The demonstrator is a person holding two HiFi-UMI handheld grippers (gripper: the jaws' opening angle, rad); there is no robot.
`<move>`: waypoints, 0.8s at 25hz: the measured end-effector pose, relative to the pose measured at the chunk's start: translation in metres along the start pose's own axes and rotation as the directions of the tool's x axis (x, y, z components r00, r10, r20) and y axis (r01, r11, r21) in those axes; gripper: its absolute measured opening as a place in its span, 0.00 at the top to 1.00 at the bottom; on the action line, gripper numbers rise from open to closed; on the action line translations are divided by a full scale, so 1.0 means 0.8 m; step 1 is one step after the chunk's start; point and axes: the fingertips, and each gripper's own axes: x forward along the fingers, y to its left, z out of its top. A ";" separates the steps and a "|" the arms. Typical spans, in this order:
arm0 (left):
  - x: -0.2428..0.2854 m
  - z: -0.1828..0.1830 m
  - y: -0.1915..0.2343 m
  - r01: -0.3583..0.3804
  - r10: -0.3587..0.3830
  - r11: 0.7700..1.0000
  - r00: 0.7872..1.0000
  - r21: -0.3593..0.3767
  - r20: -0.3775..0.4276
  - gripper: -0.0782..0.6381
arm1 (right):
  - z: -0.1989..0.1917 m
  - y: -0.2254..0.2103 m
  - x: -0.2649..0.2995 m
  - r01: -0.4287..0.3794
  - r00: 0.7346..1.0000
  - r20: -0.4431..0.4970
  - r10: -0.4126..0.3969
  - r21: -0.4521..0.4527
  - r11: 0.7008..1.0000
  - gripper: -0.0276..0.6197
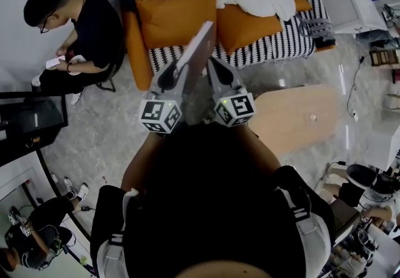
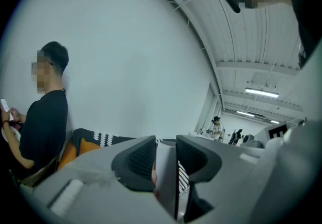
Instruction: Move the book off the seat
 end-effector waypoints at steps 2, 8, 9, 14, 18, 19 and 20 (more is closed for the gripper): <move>0.006 0.000 -0.005 0.012 -0.012 1.000 1.000 0.000 -0.005 0.70 | 0.003 -0.008 -0.005 0.017 1.000 0.008 -0.017 0.004 1.000 0.94; 0.026 -0.006 -0.030 0.058 -0.058 0.998 0.998 0.008 -0.024 0.70 | 0.007 -0.035 -0.027 0.059 0.998 0.018 -0.060 0.011 0.998 0.95; 0.029 -0.008 -0.035 0.067 -0.067 0.998 0.997 0.009 -0.029 0.70 | 0.007 -0.040 -0.031 0.070 0.997 0.019 -0.070 0.013 0.997 0.95; 0.041 -0.010 -0.059 0.108 -0.107 0.994 0.993 0.017 -0.043 0.70 | 0.015 -0.060 -0.050 0.107 0.994 0.034 -0.107 0.017 0.994 0.95; 0.055 -0.016 -0.081 0.143 -0.142 0.990 0.988 0.019 -0.054 0.70 | 0.021 -0.082 -0.067 0.137 0.989 0.050 -0.138 0.017 0.990 0.94; 0.058 -0.018 -0.086 0.151 -0.150 0.988 0.987 0.018 -0.057 0.70 | 0.022 -0.086 -0.073 0.147 0.988 0.053 -0.147 0.018 0.989 0.94; 0.060 -0.020 -0.093 0.160 -0.158 0.987 0.986 0.019 -0.061 0.70 | 0.023 -0.091 -0.079 0.156 0.986 0.055 -0.156 0.020 0.988 0.94</move>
